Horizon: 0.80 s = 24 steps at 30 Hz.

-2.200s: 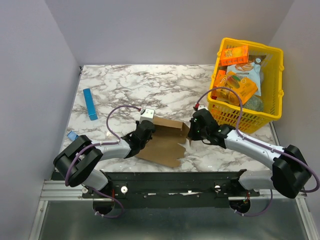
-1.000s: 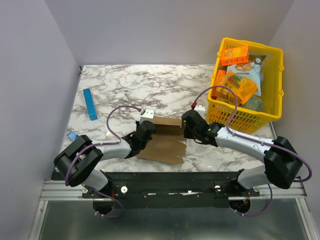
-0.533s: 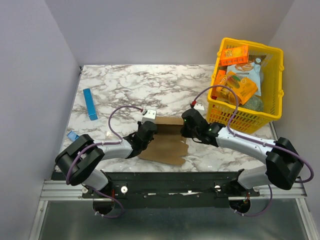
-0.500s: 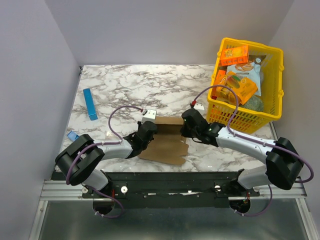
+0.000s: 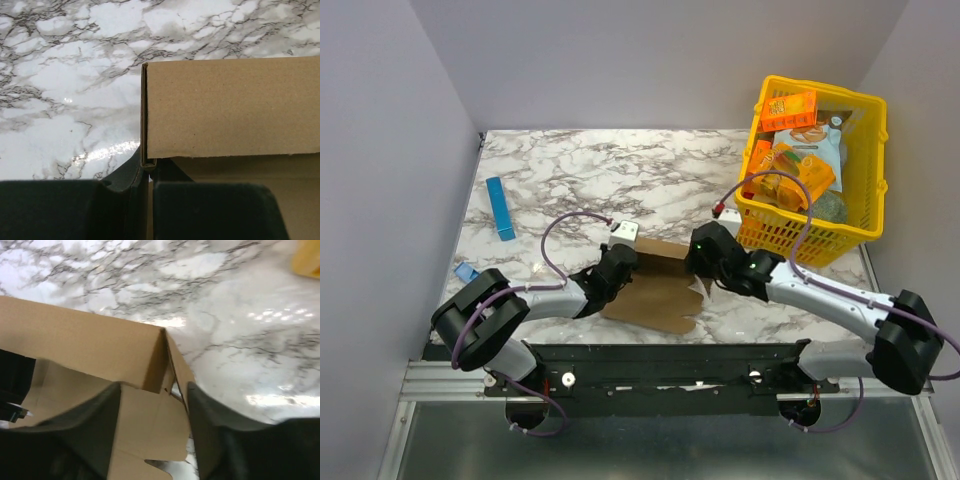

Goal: Fold the paper box

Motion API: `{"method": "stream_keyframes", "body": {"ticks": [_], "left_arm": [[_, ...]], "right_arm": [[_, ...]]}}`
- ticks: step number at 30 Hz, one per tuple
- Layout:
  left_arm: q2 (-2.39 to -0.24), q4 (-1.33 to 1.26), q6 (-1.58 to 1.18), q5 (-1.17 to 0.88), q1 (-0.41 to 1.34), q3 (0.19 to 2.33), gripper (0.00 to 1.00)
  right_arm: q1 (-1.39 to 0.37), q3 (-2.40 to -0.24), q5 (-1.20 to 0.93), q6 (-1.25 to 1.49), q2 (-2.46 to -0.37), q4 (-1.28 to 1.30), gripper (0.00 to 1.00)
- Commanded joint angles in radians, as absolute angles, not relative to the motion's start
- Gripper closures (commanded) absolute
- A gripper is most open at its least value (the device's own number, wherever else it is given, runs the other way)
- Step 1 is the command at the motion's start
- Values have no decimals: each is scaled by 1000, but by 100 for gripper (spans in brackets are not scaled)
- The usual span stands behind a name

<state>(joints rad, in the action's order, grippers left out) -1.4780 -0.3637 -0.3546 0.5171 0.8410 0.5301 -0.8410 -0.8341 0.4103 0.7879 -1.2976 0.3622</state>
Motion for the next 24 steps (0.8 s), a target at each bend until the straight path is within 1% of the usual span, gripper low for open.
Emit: {"method": "stream_keyframes", "body": {"ticks": [1,2,4,8,9,10,11,13,16,18,20,22,24], "left_arm": [[-1494,-351,-345,477,856,549,100],[-1496,-347,-345,479,856,555,100],[-1500,-344,-345,479,856,557,100],[-1502,-341,-347,482,856,560,100],[-1505,-341,-348,483,856,560,100],[-1506,-339,-348,486,857,560,100],[-1506,-339,-347,489,857,558,100],[-1509,-337,-345,492,856,560,100],[-1512,-337,-345,491,857,561,100],[-1513,-334,-342,495,857,561,100],[-1508,-334,-342,494,857,560,100],[-1511,-339,-344,489,857,560,100],[-1512,-341,-345,482,857,561,100]], "right_arm": [[-851,-811,635,764,-1163,544,23],[-850,-815,661,756,-1140,592,21],[-851,-821,660,746,-1085,618,20],[-862,-773,530,745,-1016,572,21],[-865,-761,506,759,-1008,562,22],[-879,-750,483,768,-1006,552,30],[-897,-741,471,788,-997,539,32],[-949,-738,483,793,-988,523,35],[-950,-729,457,828,-982,512,37],[-950,-723,501,868,-962,564,34],[-937,-721,532,813,-940,580,23],[-879,-739,482,747,-937,577,14],[-851,-752,437,666,-957,583,9]]}}
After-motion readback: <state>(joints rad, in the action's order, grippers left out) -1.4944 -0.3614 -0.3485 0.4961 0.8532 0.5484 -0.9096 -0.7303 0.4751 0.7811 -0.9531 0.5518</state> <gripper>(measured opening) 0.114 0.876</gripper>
